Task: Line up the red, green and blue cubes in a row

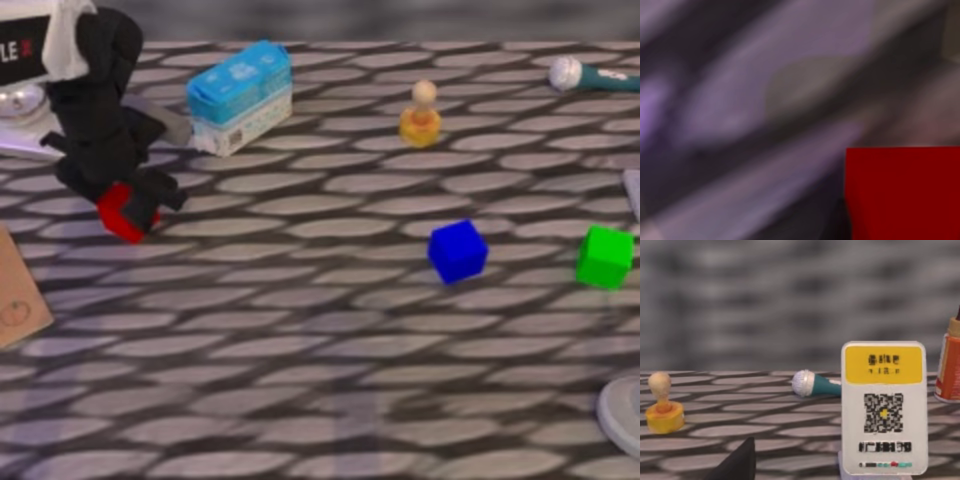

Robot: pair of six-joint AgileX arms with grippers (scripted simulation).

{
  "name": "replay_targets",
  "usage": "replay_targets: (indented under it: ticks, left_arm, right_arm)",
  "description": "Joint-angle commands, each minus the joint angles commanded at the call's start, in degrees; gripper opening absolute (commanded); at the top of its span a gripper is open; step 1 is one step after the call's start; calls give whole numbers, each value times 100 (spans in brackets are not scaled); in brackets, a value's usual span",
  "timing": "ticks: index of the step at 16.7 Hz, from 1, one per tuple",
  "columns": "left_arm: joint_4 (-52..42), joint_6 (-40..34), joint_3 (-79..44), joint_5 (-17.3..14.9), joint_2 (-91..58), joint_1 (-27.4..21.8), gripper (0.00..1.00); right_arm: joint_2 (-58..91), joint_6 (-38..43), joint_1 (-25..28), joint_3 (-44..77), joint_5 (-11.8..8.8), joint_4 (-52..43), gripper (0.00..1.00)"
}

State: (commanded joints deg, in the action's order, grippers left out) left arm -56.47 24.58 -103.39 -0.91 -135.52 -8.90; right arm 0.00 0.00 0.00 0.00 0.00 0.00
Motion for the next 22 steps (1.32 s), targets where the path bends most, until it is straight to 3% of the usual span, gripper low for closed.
replay_targets:
  ticks: [9, 15, 18, 22]
  left_arm:
    - [-1313, -11, -955, 4, 339, 104, 0]
    - [-1332, -78, -950, 9, 367, 29, 0]
    - [-1276, -641, -724, 27, 549, -259, 0]
    - [-1146, -2054, -113, 65, 1001, -906, 0]
  right_arm:
    - [0, 0, 0, 0, 0, 0, 100]
    - [0, 0, 0, 0, 0, 0, 100]
    - [0, 0, 0, 0, 0, 0, 100]
    - [0, 0, 0, 0, 0, 0, 100]
